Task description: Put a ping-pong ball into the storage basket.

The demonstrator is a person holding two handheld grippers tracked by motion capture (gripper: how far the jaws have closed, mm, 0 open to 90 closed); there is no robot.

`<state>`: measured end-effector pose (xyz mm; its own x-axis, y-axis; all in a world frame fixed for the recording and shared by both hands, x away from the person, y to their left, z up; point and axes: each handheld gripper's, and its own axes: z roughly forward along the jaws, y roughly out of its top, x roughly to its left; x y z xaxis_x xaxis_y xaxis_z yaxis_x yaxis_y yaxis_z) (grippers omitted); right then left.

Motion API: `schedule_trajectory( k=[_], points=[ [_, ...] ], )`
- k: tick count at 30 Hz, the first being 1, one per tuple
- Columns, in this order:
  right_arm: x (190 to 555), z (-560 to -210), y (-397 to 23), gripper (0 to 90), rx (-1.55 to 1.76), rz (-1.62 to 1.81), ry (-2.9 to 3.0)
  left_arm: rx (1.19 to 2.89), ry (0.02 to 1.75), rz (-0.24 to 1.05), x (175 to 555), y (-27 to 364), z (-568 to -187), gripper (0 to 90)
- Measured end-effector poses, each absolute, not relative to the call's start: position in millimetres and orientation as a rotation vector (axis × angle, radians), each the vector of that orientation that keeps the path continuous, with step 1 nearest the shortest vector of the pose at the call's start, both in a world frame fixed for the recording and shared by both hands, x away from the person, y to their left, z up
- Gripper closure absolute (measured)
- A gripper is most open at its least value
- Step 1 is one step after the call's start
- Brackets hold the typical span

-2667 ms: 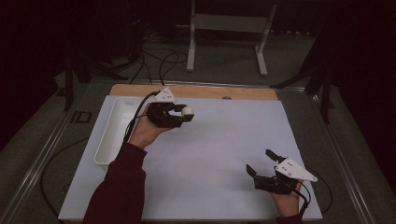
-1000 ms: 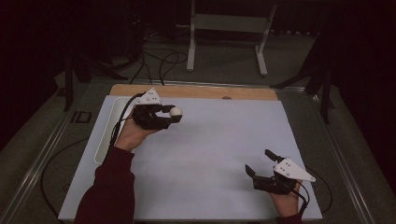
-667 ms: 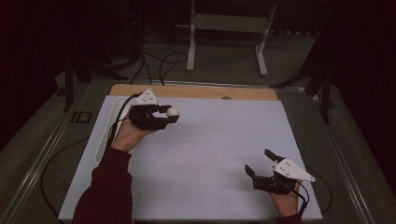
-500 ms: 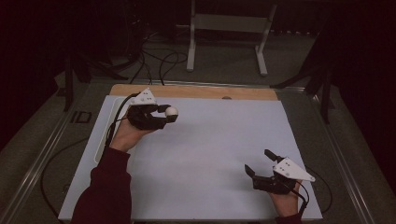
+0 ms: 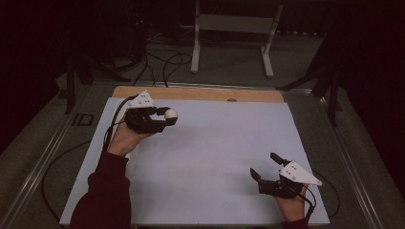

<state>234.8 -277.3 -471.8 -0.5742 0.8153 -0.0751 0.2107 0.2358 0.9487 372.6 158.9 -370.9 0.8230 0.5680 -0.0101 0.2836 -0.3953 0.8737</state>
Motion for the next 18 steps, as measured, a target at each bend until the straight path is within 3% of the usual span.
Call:
schedule_trajectory(
  k=[18],
  points=[
    [234.8, -471.9, -277.3, 9.5, 0.938, 1.351, 1.932, 2.01, 0.625, 0.359, 368.7, 166.8, -371.6, 51.5]
  ],
)
